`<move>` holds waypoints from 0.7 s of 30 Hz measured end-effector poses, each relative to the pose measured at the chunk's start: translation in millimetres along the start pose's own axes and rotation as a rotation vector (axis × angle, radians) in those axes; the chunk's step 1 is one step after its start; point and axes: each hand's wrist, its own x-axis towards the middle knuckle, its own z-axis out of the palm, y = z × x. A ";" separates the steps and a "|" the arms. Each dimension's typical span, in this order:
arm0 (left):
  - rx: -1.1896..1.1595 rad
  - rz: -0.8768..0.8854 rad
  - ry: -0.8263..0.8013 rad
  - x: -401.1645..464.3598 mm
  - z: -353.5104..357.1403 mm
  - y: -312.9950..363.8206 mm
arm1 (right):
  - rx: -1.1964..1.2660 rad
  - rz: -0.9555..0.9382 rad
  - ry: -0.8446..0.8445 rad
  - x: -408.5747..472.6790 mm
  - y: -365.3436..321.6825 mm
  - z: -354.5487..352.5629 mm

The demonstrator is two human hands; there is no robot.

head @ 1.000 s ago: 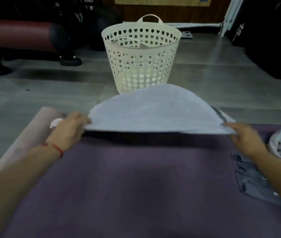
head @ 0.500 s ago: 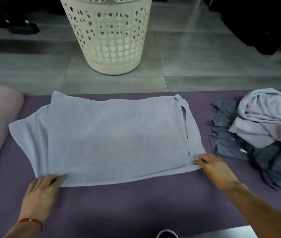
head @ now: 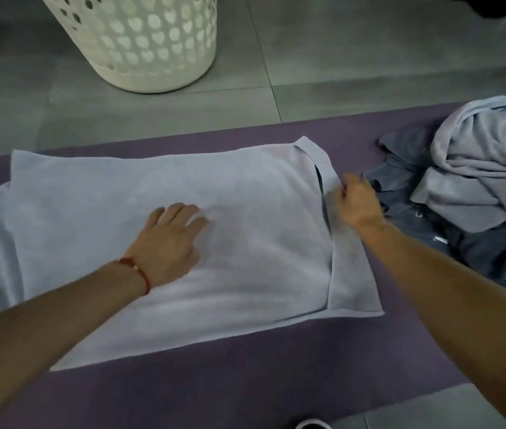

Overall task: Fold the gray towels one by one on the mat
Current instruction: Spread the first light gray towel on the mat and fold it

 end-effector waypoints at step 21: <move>-1.029 -0.087 -0.124 293.4 -58.1 72.6 | 0.884 0.172 -0.318 76.9 -20.6 -4.6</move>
